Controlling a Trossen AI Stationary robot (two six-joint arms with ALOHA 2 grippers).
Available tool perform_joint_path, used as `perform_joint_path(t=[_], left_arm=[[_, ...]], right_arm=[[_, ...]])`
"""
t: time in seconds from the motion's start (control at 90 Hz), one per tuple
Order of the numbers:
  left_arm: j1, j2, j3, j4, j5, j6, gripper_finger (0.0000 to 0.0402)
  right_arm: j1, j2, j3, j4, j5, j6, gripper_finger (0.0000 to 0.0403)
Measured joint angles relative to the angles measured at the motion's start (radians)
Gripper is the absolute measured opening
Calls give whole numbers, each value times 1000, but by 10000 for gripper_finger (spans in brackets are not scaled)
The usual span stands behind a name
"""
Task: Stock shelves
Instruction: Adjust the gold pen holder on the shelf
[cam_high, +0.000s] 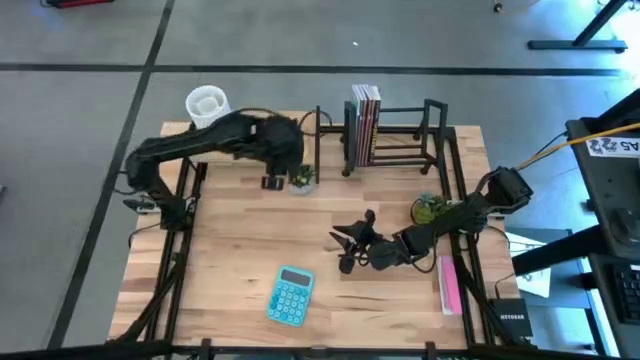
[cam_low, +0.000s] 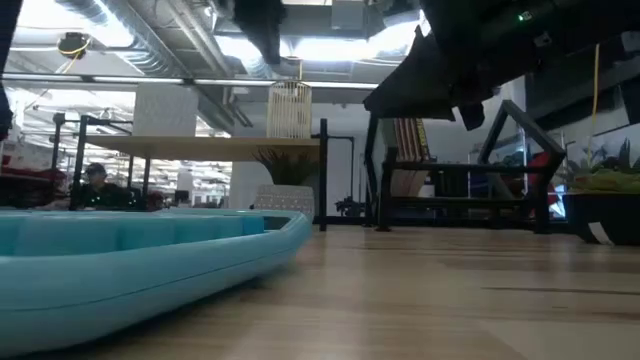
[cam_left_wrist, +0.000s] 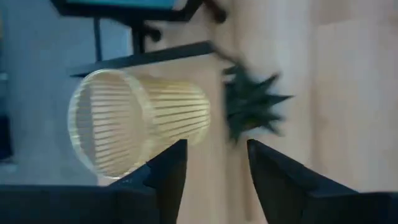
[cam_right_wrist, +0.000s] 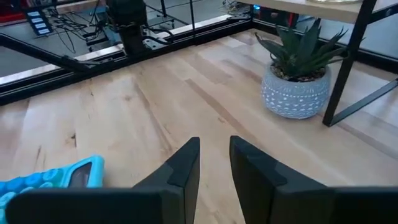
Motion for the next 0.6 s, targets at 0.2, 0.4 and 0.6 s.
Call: perform_joint_path(t=[0.2, 0.4, 0.6], left_arm=[[53, -15, 0, 55, 1, 47, 209], [122, 0, 1, 54, 47, 91, 213], [166, 54, 1, 48, 75, 86, 180]], right_arm=[[0, 0, 0, -1, -3, 8, 72], [0, 0, 0, 1, -3, 18, 72], [0, 0, 0, 0, -3, 36, 72]])
